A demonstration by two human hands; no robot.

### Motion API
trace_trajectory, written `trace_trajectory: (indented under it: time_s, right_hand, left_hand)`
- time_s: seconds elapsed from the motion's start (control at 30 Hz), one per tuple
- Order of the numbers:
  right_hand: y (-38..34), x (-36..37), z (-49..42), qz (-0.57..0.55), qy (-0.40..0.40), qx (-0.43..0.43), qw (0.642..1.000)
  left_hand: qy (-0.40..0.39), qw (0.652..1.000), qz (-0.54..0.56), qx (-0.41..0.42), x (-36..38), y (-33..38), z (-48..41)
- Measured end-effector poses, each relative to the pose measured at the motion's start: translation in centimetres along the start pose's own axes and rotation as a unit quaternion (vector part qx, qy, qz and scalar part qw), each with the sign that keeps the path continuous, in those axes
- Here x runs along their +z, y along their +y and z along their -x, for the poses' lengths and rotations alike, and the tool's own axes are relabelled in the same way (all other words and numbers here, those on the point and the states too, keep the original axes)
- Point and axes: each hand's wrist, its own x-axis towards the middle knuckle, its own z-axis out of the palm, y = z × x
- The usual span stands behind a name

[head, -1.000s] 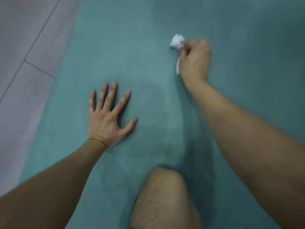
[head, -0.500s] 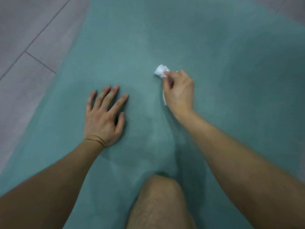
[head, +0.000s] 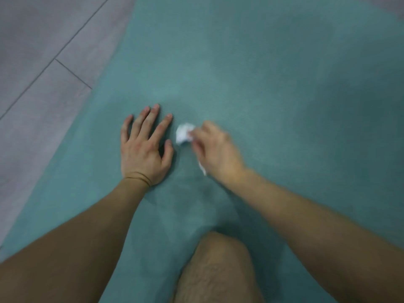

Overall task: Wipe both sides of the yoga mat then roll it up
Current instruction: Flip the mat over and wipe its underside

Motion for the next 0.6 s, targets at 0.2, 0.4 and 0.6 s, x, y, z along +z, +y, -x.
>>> trace_trajectory:
  time_s: [0.2, 0.4, 0.6]
  right_hand:
    - [9.8, -6.7, -5.4, 0.103, 0.091, 0.081, 0.987]
    - [0.9, -0.4, -3.3, -0.03, 0.088, 0.145, 0.985]
    - [3.5, -2.8, -3.6, 0.093, 0.049, 0.077, 0.991]
  left_hand:
    - [0.013, 0.999, -0.013, -0.026, 0.3, -0.2, 0.0]
    - [-0.007, 1.0, -0.003, -0.019, -0.1, -0.4, -0.5]
    - [-0.04, 0.997, -0.036, 0.063, -1.5, -6.2, 1.2]
